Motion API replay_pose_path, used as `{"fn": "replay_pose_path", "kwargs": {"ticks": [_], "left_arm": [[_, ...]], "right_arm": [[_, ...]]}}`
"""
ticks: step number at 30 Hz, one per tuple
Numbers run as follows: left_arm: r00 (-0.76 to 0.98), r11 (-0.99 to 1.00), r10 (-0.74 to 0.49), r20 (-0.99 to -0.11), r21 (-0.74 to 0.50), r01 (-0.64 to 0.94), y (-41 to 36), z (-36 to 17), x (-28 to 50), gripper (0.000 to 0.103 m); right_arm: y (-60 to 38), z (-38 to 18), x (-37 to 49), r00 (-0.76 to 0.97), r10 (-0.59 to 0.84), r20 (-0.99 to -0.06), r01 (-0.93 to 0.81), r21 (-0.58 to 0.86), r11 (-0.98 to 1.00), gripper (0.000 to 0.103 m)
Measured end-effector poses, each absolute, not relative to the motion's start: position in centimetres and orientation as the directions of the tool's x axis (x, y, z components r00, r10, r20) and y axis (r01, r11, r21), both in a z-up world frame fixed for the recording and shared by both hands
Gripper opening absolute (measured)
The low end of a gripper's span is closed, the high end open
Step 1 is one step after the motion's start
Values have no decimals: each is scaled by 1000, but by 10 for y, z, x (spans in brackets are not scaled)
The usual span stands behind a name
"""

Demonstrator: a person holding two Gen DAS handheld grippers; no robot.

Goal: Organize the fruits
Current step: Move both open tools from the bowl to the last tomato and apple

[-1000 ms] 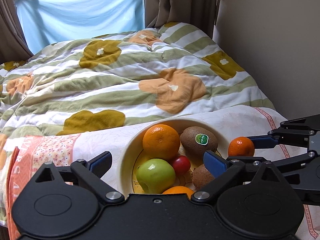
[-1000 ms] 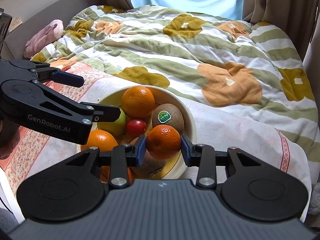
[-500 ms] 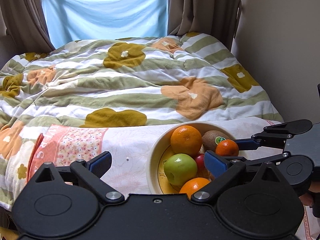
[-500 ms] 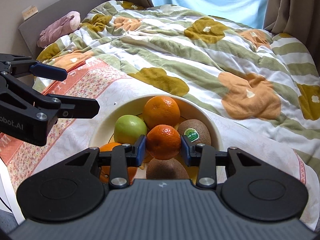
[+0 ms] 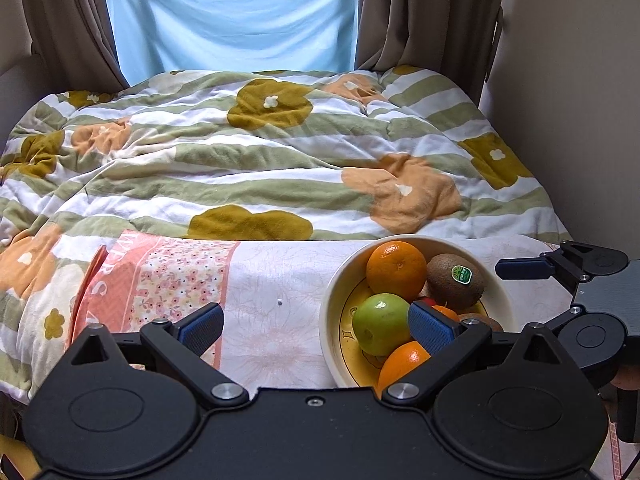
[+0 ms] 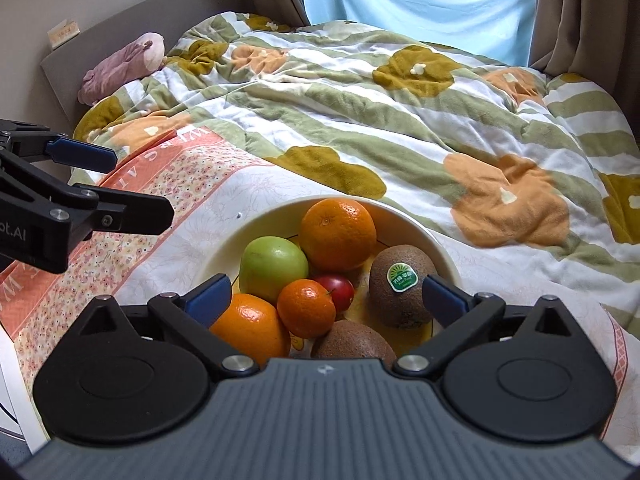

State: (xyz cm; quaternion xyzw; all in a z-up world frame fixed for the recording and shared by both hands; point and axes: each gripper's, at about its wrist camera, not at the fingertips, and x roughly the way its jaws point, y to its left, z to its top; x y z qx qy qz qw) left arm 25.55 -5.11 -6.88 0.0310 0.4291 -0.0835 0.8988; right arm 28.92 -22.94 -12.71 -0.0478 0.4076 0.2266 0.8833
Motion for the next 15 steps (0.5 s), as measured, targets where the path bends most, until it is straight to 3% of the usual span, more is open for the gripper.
{"fn": "replay_pose_path", "kwargs": {"ticks": [15], "left_arm": [[704, 978, -154, -693, -6, 209, -44, -28, 210, 100]], "right_arm": [[-240, -74, 237, 648, 303, -699, -355, 75, 932, 103]]}}
